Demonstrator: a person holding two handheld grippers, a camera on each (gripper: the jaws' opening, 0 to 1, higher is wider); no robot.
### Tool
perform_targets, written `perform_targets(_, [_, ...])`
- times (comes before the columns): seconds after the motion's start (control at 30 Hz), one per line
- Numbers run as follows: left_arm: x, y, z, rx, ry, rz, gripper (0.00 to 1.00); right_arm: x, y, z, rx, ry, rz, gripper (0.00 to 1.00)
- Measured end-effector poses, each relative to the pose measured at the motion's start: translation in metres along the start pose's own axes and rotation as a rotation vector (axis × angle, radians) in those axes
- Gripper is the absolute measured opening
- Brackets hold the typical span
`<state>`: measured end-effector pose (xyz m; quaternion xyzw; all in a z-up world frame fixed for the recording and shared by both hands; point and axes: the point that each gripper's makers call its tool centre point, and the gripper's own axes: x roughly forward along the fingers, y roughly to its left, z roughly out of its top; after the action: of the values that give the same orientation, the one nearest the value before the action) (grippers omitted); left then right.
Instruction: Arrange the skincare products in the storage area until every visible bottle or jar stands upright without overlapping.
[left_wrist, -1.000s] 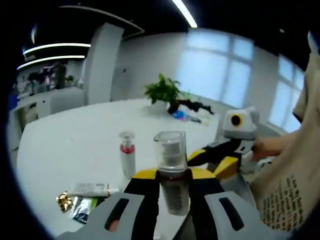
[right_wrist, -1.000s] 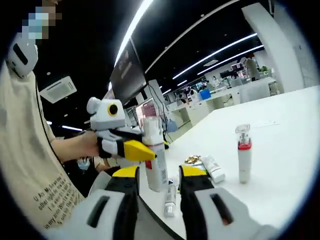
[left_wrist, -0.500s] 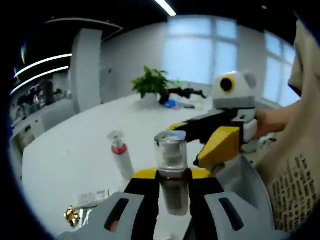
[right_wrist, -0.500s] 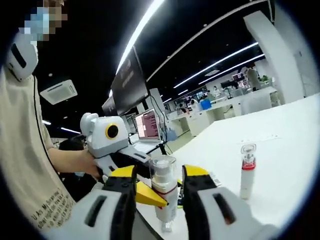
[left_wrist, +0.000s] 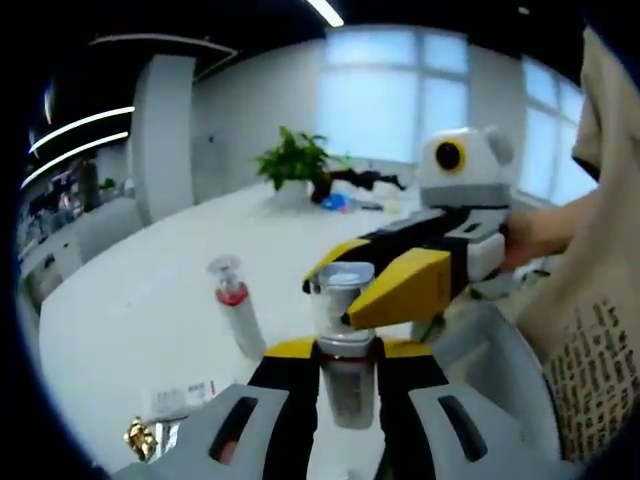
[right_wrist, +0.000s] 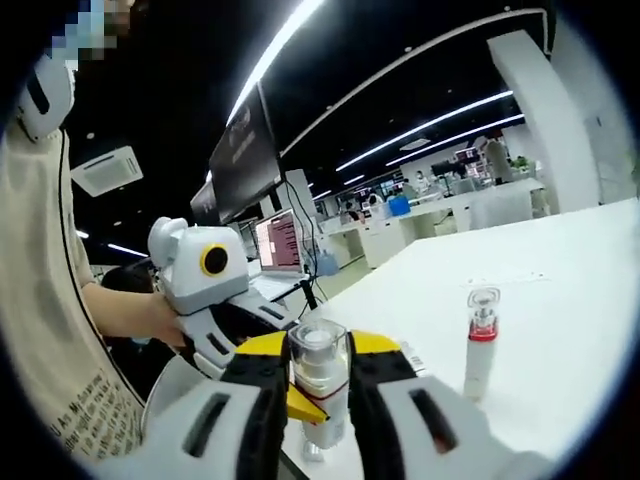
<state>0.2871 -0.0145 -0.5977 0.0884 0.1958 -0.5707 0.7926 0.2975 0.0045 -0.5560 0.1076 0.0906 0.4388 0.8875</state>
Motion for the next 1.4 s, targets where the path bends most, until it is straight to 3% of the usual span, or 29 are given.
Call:
perform_targets(0.33, [0.011,0.011,-0.006,0.034,0.000,-0.015,0.19,0.005,-0.010,-0.007,-0.098,0.042,-0.038,0.22])
perform_targets(0.6, [0.021,0.025,-0.031,0.115,0.090,-0.019,0.20,0.009,-0.017,-0.008,-0.138,0.065,-0.037,0.21])
perform_targets(0.83, [0.032,0.029,-0.040,0.103,0.127,-0.026,0.21,0.013,-0.027,-0.016,-0.192,0.112,-0.041,0.21])
perform_targets(1.4, [0.074,0.047,-0.066,0.153,0.180,-0.065,0.17,0.014,-0.068,-0.054,-0.212,0.221,-0.097,0.22])
